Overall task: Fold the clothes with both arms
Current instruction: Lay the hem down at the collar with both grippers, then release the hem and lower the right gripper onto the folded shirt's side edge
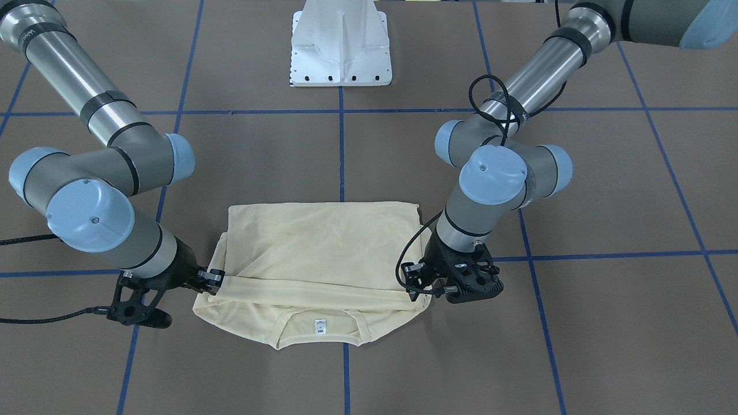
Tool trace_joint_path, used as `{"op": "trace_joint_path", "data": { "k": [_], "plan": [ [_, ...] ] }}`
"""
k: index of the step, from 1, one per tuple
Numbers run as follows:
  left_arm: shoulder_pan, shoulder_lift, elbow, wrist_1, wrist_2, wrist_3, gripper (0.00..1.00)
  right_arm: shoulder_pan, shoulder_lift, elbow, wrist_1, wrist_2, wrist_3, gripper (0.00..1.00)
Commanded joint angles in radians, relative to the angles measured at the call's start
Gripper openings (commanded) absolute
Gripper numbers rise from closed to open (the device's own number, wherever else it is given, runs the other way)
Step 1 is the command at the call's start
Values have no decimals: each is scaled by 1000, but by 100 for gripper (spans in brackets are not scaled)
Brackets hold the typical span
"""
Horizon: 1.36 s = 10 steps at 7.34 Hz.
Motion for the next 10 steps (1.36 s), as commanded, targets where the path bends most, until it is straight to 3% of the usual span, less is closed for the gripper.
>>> {"op": "trace_joint_path", "data": {
  "k": [1,3,5,8,10],
  "plan": [
    [-18,19,-42,3,-3,3,99,2,-8,20,20,10,8,100],
    [-21,118,-210,45,-6,3,99,-14,-108,175,37,26,36,100],
    [-21,126,-272,99,-4,-3,99,-79,-216,344,29,13,151,100],
    [-21,126,-361,183,-3,-4,99,-213,-259,367,32,-99,206,99],
    [-21,126,-366,186,-1,-4,99,-250,-258,344,32,-114,203,97]
  ]
}}
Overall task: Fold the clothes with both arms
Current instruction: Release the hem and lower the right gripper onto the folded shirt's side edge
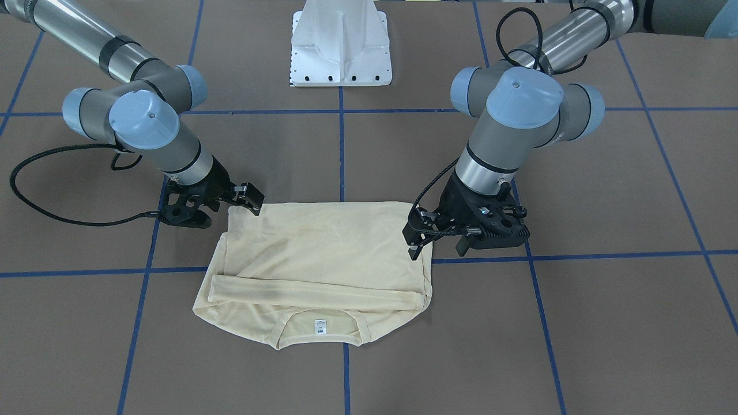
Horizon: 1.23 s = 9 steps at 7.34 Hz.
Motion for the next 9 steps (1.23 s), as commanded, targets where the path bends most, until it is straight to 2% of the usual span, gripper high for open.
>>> {"op": "trace_joint_path", "data": {
  "k": [1,3,5,6,9],
  "plan": [
    [2,-1,-8,7,1,0,99,-29,-2,-23,1,-15,-11,96],
    [3,1,-7,7,1,0,99,-34,0,-24,-3,-18,-11,82],
    [6,15,-8,5,2,0,99,-32,1,-27,-5,-15,-14,36],
    [6,18,-8,4,2,3,99,-32,1,-26,-5,-15,-14,2],
    [8,18,-8,-1,2,3,99,-5,1,-17,-5,8,-14,0]
  ]
}}
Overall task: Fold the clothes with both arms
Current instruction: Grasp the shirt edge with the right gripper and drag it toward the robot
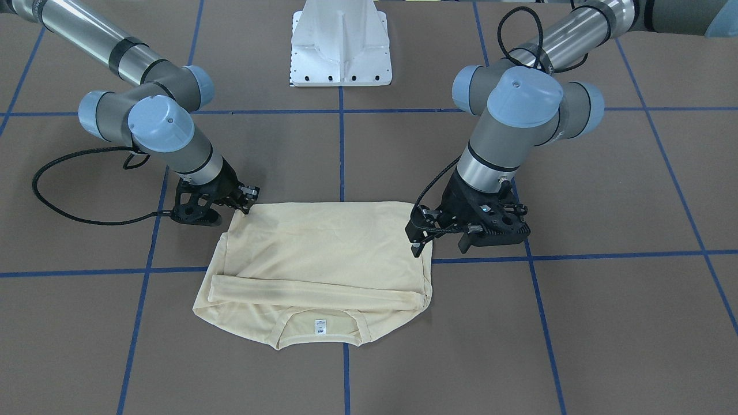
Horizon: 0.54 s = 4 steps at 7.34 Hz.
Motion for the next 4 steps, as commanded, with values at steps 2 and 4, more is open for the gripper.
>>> {"op": "trace_joint_path", "data": {
  "k": [2,4],
  "plan": [
    [0,0,-1,0,0,0,99,47,-59,36,8,57,-48,0],
    [0,0,-1,0,2,0,99,45,-239,229,-3,58,-68,0]
  ]
}}
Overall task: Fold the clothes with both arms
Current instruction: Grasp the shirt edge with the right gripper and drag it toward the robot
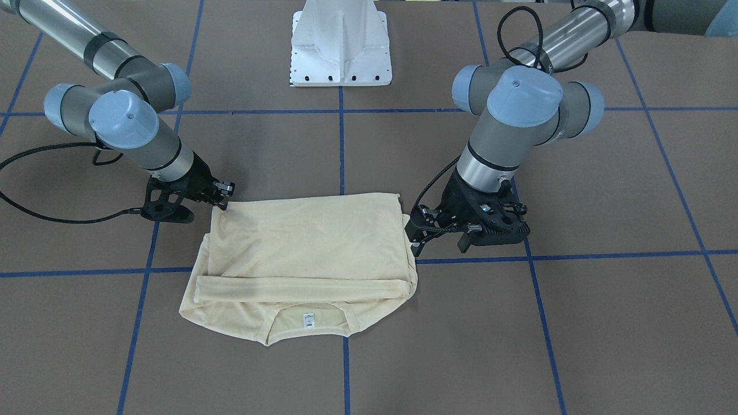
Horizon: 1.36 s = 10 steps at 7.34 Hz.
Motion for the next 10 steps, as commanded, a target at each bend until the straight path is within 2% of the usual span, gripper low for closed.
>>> {"op": "trace_joint_path", "data": {
  "k": [1,3,4,5,6,8,10],
  "plan": [
    [0,0,0,0,1,0,99,1,-179,183,-10,23,3,0],
    [0,5,-2,0,4,-3,99,-5,-319,292,-5,136,7,0],
    [0,8,-5,0,21,-5,99,-42,-351,325,-5,209,15,0],
    [1,8,-8,2,24,-6,99,-115,-353,340,1,242,82,0],
    [1,33,-21,2,27,-5,99,-220,-339,347,3,241,172,0],
    [1,72,-43,-1,41,-3,99,-351,-322,392,3,245,263,0],
    [5,92,-76,0,59,-5,99,-485,-324,399,3,230,369,0]
  ]
}}
